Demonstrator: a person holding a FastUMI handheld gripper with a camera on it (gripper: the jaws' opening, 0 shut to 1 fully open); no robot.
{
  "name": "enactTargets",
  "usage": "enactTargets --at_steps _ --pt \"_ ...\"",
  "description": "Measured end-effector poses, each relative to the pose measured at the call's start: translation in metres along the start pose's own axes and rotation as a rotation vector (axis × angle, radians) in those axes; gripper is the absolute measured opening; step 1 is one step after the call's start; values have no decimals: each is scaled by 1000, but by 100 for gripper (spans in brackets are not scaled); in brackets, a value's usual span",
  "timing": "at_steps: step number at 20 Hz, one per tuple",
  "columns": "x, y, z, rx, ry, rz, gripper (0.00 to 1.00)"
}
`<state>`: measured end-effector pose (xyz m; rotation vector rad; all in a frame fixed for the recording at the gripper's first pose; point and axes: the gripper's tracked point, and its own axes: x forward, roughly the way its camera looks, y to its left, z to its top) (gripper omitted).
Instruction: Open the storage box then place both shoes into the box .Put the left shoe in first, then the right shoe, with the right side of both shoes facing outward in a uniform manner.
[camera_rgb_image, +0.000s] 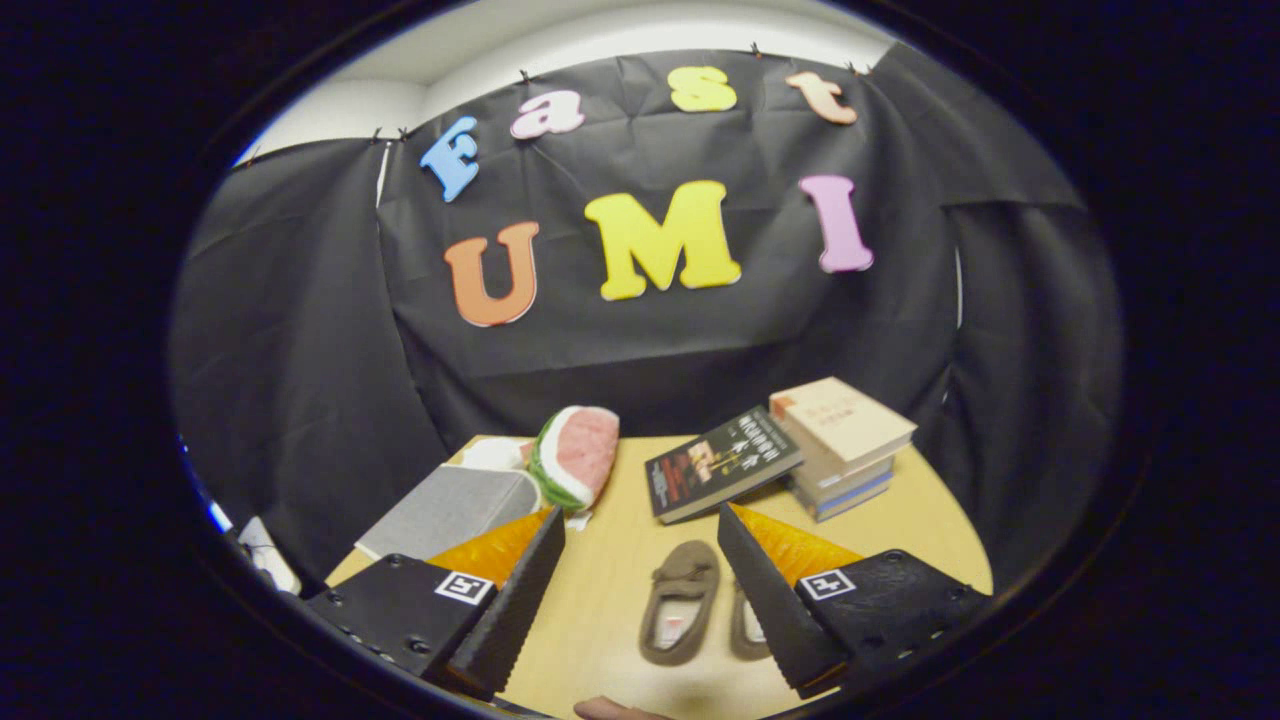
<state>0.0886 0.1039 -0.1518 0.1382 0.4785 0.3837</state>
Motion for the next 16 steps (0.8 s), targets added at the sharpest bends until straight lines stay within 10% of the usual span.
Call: enactTargets --at_steps 16 --pt "156 134 -84 568 574 681 95"
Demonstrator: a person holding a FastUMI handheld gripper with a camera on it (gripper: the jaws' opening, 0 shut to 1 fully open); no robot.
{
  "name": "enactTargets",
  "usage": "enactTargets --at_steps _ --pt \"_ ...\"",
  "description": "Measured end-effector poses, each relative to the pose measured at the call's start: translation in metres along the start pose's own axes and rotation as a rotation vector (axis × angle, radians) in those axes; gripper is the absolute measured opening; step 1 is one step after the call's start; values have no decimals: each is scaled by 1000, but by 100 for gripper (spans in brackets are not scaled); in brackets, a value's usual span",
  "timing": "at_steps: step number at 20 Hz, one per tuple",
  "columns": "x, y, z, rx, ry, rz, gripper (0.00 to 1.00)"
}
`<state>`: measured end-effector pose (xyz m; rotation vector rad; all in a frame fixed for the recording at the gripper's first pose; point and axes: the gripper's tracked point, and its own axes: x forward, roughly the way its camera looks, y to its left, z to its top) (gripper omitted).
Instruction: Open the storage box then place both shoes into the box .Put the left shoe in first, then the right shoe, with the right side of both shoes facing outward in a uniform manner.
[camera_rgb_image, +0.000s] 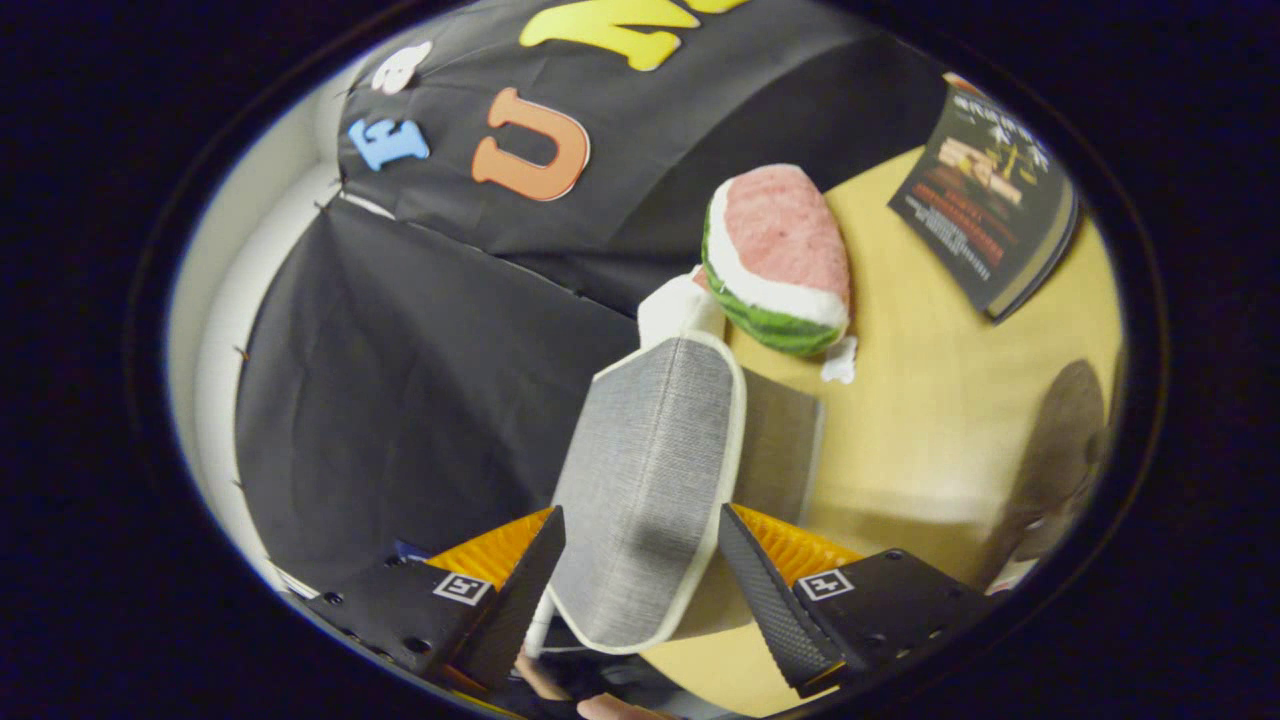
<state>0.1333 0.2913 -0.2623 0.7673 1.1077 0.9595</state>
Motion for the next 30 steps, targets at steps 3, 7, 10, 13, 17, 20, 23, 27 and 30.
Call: enactTargets --at_steps 3,7,10,13,17,20,23,27,30 --pt "17 -27 10 61 5 -17 94" --pt "21 -23 4 78 55 37 90" --pt "24 -19 2 91 95 66 79" --pt "19 -15 0 97 62 66 57" --pt "4 -12 5 83 41 65 27" --pt "-6 -5 8 68 19 56 7" --pt "-9 14 9 33 11 59 0" --pt "-11 64 17 35 8 102 1" --pt "4 110 25 -3 0 136 0"
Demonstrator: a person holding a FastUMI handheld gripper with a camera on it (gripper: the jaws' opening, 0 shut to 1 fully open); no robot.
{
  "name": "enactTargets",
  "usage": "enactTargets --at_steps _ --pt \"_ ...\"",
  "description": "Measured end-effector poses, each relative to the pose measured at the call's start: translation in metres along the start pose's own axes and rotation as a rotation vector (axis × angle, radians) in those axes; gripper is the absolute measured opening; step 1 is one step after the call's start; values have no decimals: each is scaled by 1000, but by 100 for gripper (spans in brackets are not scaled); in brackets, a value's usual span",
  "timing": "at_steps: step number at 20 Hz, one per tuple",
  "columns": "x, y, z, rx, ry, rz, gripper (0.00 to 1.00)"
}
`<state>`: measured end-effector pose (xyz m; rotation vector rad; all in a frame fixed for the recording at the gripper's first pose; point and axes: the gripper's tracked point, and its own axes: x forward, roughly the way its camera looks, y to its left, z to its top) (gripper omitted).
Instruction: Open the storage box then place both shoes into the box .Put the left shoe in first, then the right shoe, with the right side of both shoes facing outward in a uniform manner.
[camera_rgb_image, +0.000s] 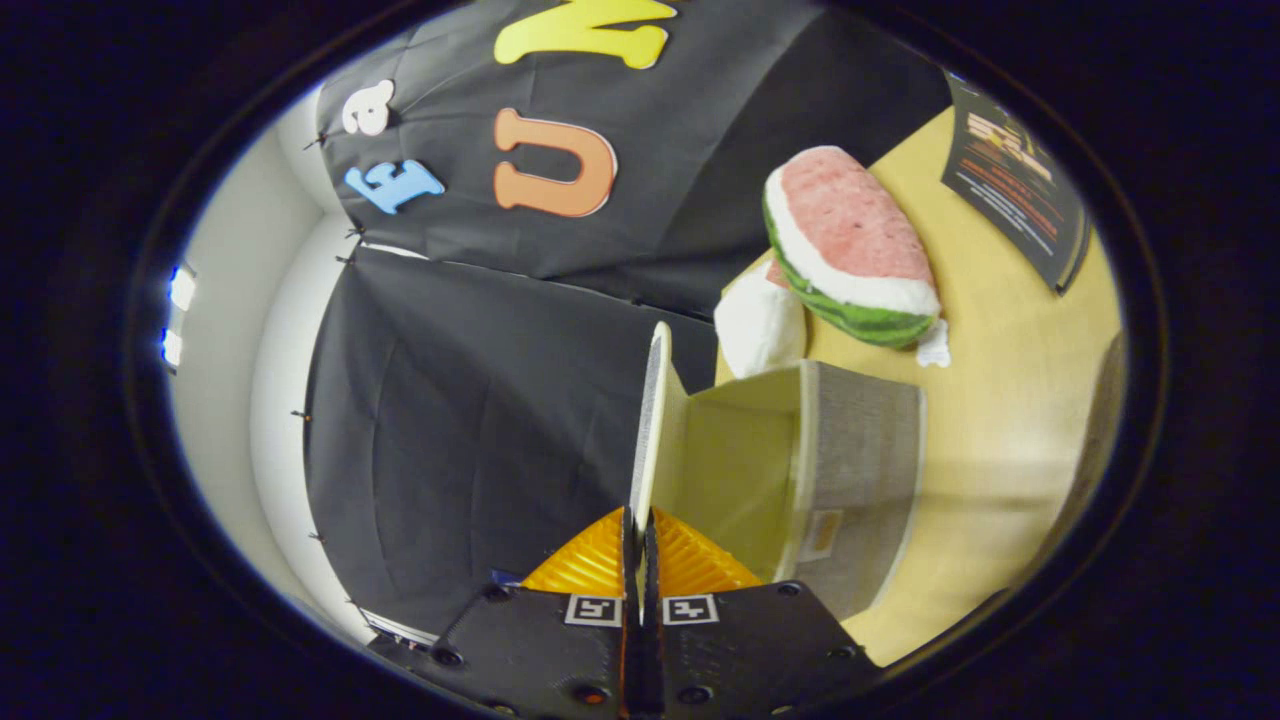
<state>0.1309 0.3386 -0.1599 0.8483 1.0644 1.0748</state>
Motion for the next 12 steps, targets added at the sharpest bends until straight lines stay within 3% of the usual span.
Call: enactTargets --at_steps 12 --pt "138 106 -23 -110 53 -33 3"
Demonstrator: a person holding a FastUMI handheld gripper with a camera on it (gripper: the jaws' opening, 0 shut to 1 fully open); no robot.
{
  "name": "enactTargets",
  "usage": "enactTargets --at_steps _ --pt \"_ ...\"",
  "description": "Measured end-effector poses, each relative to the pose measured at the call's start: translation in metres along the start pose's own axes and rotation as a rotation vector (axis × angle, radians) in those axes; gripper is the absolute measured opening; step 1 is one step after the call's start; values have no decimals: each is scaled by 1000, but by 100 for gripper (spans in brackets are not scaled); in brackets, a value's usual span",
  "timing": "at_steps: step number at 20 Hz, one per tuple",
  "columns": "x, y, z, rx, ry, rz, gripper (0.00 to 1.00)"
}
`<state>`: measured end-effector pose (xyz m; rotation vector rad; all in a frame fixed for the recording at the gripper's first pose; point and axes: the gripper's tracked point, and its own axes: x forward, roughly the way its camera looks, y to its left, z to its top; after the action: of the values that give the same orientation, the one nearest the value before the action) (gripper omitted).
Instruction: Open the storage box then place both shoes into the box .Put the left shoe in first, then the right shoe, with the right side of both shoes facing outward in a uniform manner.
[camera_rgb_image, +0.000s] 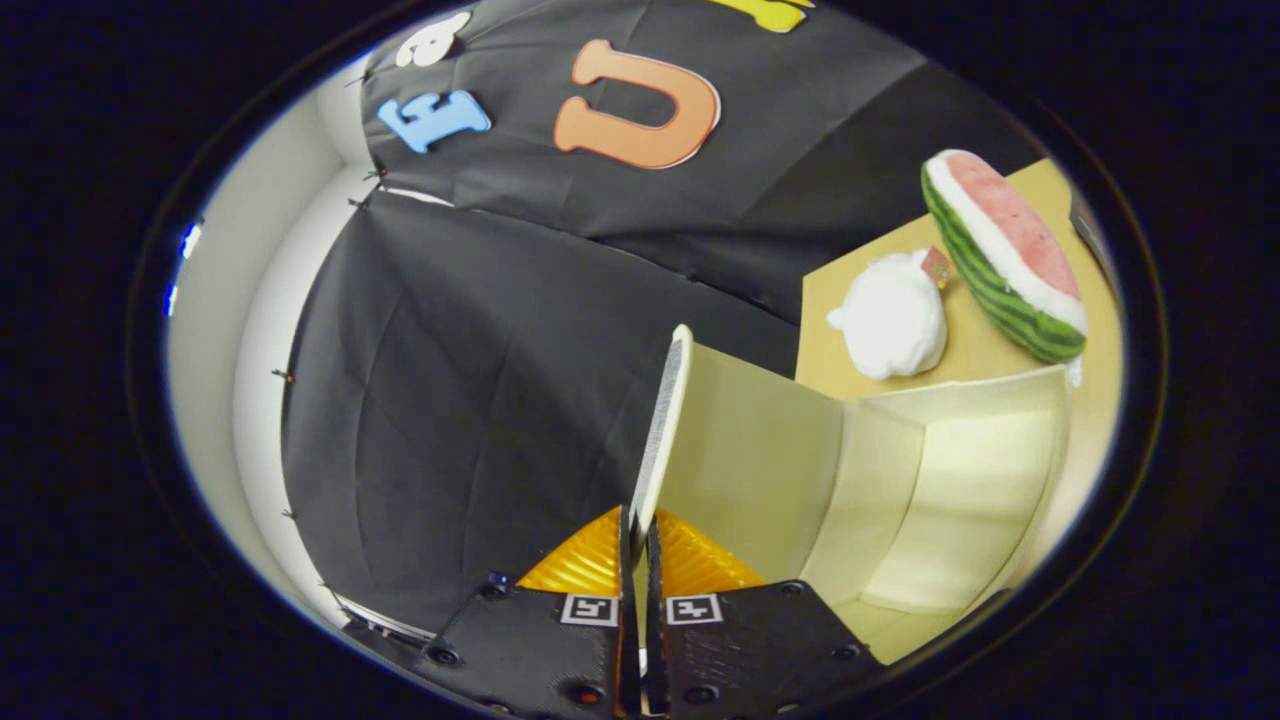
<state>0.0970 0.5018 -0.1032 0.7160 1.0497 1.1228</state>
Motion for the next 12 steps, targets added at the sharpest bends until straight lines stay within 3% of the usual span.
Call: enactTargets --at_steps 4,10,12 --pt "31 8 -10 -15 5 -38 12" --pt "21 6 -18 -10 -21 -79 90" --pt "10 -2 -19 -28 -31 -107 91"
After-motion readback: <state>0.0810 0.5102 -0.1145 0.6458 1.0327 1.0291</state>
